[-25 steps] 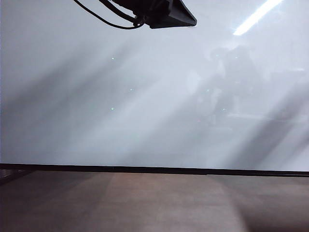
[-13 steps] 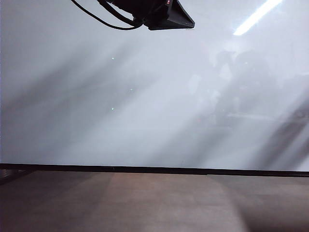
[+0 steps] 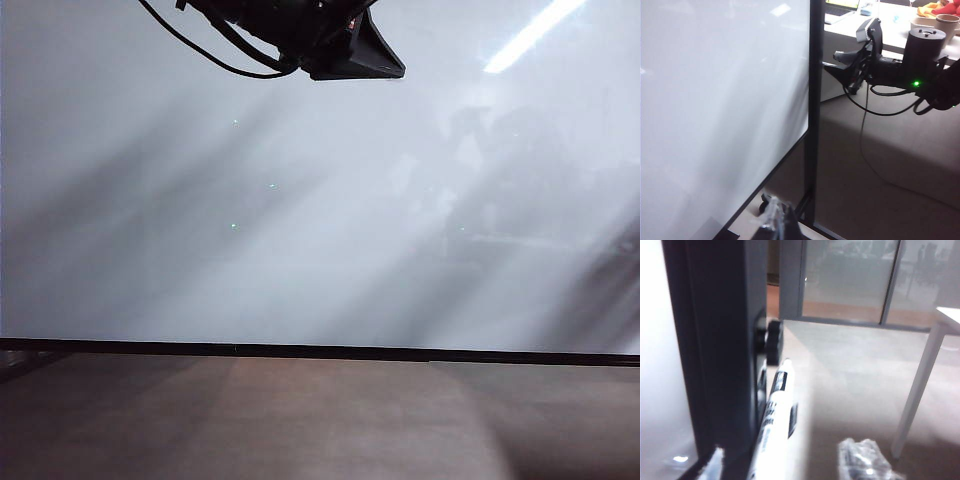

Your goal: Reach to the right to find the marker pen, pick it up, and write the number 1 on the whiteboard.

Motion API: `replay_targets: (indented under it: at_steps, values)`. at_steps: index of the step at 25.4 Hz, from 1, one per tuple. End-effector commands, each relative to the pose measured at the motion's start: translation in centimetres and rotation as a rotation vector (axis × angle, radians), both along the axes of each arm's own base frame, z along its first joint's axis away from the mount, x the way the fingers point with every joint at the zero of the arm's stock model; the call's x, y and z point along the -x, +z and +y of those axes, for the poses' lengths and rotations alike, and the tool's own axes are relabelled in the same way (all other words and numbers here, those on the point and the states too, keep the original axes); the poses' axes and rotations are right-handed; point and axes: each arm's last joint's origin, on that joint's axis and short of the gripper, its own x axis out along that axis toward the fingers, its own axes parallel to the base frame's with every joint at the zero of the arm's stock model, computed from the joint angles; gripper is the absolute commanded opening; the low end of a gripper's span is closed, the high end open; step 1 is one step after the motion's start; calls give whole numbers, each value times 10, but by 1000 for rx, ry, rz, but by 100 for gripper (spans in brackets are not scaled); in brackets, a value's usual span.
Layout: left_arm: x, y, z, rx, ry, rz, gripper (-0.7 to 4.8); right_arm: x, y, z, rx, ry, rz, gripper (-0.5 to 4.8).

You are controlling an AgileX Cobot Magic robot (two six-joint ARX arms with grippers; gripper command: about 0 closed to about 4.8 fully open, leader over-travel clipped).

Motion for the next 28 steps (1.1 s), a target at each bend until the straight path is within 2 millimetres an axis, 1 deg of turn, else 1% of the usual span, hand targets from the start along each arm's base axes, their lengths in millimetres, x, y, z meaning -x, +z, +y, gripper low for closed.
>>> replay_targets:
  at_steps: [1,8,10,16,20,22,23,25,28]
  values:
    - [-1,0,0,-2,0,-1,-5,-1,3,0,6,-4,-17,290]
    - [-1,0,0,-2,1,1,-5,-1,3,1,-20,3,-18,290]
    - [-1,0,0,-3,1,1,-5,-1,3,2,-21,6,-17,260]
    - [-1,-1,0,-6,2,6,-5,-5,3,10,-53,21,-11,260]
    - [-1,-3,1,-19,3,24,-5,-5,1,7,-61,-13,-1,258]
    - [-1,-3,1,-20,3,24,-5,-5,1,7,-61,-25,-3,173]
    - [-1,-3,1,-19,3,25,-5,-5,1,8,-61,-25,-3,162]
    - [-1,-3,1,-22,3,28,-5,-5,1,8,-61,-23,-3,161]
    - [0,-4,1,-24,3,30,-5,-5,2,9,-60,-22,-4,134]
